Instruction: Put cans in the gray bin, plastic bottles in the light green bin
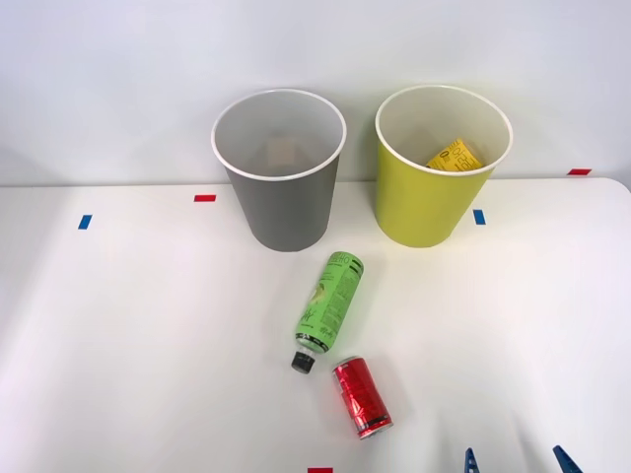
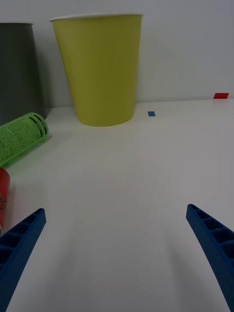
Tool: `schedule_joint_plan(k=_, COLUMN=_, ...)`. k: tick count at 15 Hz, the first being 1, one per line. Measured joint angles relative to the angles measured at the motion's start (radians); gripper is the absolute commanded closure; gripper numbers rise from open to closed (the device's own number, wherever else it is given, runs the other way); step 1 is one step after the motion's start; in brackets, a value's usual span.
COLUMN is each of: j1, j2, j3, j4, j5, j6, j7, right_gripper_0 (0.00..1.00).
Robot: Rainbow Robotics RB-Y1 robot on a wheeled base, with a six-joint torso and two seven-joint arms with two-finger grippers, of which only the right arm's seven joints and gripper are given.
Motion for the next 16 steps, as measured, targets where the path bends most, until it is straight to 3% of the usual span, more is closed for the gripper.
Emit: schedule_joint_plan(k=16, j1=0.000, j2=0.000, j3=0.000, j4=0.000, j5=0.000, j6=0.000, j7=0.000, right_gripper_0=0.00)
